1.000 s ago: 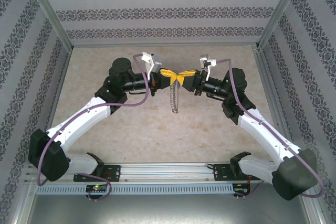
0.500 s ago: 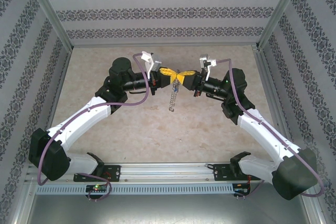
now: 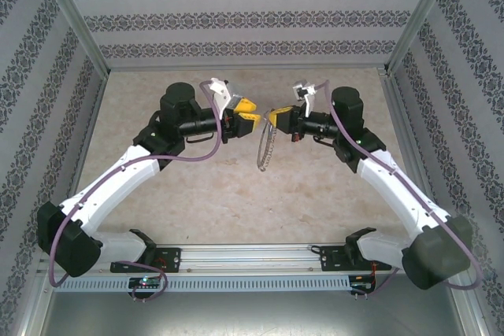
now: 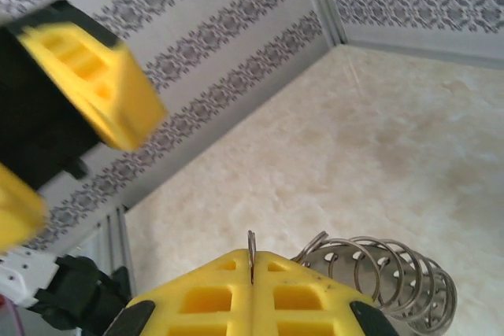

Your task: Put the keys on the keyring

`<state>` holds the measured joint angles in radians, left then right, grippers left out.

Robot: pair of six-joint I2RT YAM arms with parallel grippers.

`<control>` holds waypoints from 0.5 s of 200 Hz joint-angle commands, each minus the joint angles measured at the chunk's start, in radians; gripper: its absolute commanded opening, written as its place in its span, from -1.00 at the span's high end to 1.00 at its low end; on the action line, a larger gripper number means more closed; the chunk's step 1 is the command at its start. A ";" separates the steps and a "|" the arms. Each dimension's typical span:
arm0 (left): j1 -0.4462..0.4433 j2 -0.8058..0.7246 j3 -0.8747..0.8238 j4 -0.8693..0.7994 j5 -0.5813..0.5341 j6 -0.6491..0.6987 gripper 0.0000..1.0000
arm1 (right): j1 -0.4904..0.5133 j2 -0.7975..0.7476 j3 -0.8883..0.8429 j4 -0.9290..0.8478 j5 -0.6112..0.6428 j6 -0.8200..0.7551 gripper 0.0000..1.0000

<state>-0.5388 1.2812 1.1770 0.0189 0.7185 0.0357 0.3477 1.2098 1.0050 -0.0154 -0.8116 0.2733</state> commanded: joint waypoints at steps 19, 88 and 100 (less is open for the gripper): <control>0.070 0.041 0.066 -0.184 0.101 0.096 -0.01 | -0.049 0.103 0.134 -0.214 -0.087 -0.209 1.00; 0.134 0.244 0.228 -0.348 0.294 0.148 -0.16 | -0.068 0.236 0.275 -0.277 -0.236 -0.247 1.00; 0.142 0.267 0.244 -0.352 0.314 0.149 -0.12 | -0.068 0.248 0.283 -0.270 -0.249 -0.241 1.00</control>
<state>-0.4160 1.5192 1.3659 -0.2661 0.9363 0.1410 0.2832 1.4380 1.2407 -0.2901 -0.9691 0.0525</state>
